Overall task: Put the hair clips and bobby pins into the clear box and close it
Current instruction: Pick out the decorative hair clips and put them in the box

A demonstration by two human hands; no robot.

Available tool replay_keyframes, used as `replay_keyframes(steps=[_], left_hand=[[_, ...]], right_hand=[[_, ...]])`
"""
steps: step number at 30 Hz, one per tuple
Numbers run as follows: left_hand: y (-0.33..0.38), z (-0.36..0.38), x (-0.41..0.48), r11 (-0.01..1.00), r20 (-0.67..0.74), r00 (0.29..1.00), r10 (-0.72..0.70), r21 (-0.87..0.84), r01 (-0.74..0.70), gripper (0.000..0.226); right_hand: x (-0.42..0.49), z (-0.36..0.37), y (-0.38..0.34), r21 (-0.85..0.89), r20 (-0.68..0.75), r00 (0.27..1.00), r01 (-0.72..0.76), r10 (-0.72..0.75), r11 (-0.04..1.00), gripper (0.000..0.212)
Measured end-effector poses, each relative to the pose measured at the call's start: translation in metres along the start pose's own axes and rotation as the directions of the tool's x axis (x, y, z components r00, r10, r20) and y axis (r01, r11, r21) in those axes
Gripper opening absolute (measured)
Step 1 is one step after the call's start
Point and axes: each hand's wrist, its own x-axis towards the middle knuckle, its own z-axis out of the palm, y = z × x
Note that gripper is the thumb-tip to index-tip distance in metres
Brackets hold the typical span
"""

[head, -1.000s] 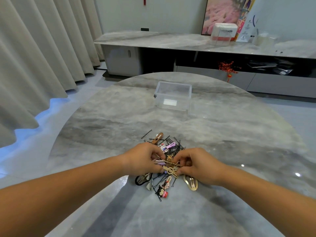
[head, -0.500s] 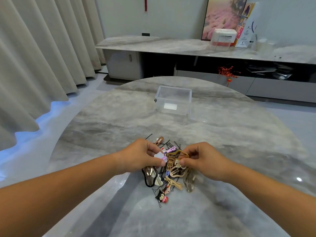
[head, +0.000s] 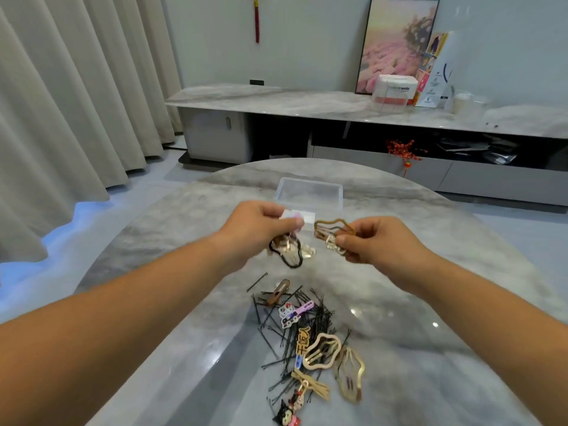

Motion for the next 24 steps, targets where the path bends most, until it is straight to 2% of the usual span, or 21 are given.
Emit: replay_keyframes(steps=[3, 6, 11, 13, 17, 21, 24], left_hand=[[0.016, 0.002, 0.044, 0.998, -0.118, 0.991, 0.061, 0.007, -0.061, 0.035], [0.025, 0.005, 0.091, 0.993, -0.218, 0.969, 0.118, 0.055, -0.109, 0.033], [0.024, 0.009, 0.143, 0.971, -0.328, 0.924, 0.199, 0.193, -0.14, 0.04], [0.018, 0.013, 0.153, 0.944, -0.318, 0.913, 0.255, 0.286, -0.164, 0.028], [0.004, 0.02, 0.16, 0.874, -0.236, 0.909, 0.342, 0.435, -0.216, 0.022], [-0.002, 0.023, 0.158, 0.764, -0.091, 0.929, 0.358, 0.6, -0.236, 0.02], [0.0, 0.022, 0.15, 0.716, -0.045, 0.927, 0.372, 0.65, -0.255, 0.018]], right_hand=[[0.037, -0.005, -0.009, -0.015, -0.064, 0.998, 0.021, -0.022, 1.0, 0.004], [0.079, -0.007, -0.018, -0.076, -0.133, 0.989, 0.051, -0.061, 0.996, 0.005], [0.132, -0.007, -0.018, -0.304, -0.179, 0.98, 0.029, -0.087, 0.952, 0.009], [0.144, -0.005, -0.014, -0.404, -0.168, 0.979, 0.035, -0.112, 0.914, 0.008], [0.153, 0.001, -0.01, -0.569, -0.112, 0.974, 0.1, -0.198, 0.816, 0.009], [0.15, 0.003, -0.007, -0.567, -0.122, 0.959, 0.146, -0.258, 0.811, 0.014], [0.141, 0.0, -0.005, -0.506, -0.146, 0.946, 0.179, -0.288, 0.844, 0.01]])
